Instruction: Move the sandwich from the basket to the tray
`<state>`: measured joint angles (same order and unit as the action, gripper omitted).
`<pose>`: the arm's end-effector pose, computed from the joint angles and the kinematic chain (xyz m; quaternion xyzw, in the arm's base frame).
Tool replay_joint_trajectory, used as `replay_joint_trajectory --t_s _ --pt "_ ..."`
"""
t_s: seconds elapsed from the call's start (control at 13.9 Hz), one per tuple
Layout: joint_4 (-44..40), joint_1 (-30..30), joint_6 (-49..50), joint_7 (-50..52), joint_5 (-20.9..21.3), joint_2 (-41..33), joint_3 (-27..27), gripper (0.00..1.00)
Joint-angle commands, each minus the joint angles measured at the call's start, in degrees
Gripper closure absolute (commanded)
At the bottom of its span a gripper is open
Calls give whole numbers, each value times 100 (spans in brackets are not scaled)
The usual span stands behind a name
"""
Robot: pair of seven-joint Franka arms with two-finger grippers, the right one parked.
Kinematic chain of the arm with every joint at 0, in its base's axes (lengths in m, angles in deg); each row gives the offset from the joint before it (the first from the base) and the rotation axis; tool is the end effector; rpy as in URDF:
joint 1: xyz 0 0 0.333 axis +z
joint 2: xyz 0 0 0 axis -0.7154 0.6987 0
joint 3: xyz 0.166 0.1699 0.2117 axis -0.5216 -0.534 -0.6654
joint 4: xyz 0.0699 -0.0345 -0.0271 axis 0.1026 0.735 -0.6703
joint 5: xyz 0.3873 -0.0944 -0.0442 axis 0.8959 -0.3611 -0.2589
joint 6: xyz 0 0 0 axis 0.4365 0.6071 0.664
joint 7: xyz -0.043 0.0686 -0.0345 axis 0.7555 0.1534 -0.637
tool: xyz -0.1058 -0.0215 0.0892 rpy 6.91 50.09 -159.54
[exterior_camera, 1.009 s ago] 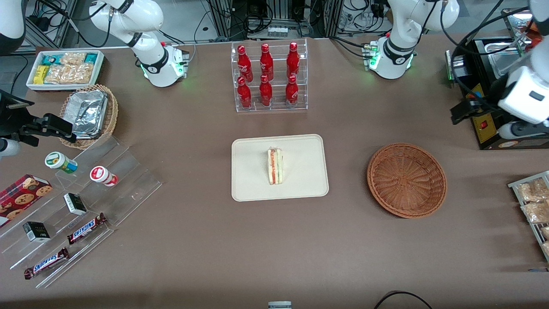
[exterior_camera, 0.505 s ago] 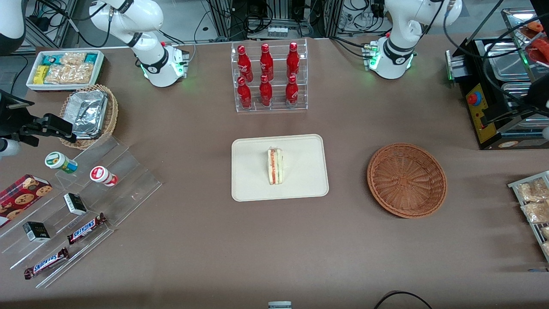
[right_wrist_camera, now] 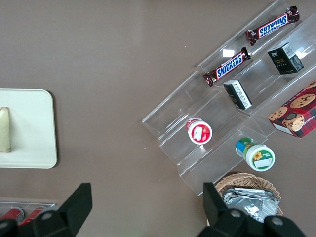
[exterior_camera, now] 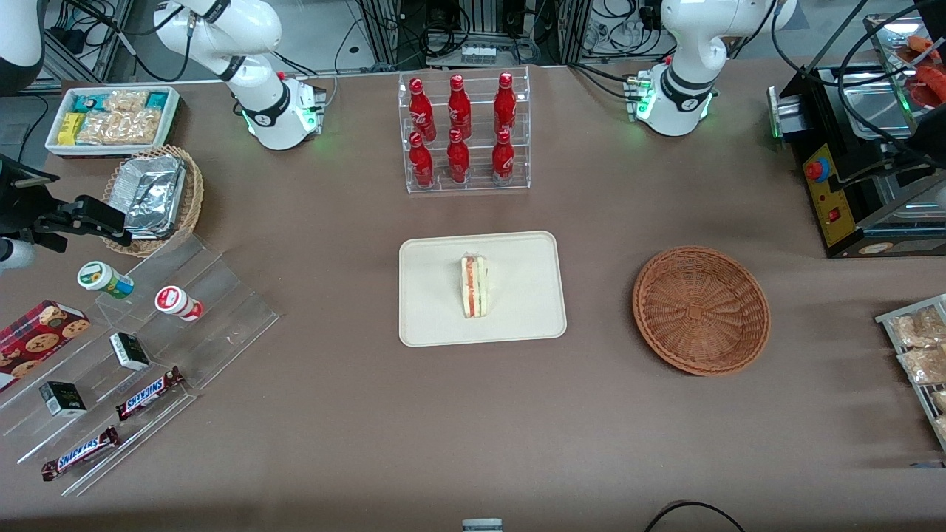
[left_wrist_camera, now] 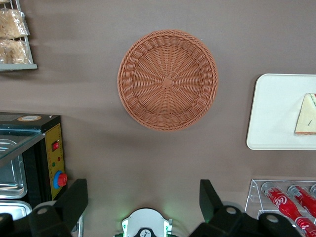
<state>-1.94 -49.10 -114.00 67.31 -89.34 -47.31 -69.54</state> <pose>0.5371 0.0149 0.6284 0.9972 0.0347 -0.0638 0.0161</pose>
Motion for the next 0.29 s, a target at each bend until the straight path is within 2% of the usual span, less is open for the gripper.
replay_joint_trajectory --t_s 0.0,0.22 --pt "51 96 78 -131 39 -71 100 0" --pt "77 149 78 -139 38 -54 135 0"
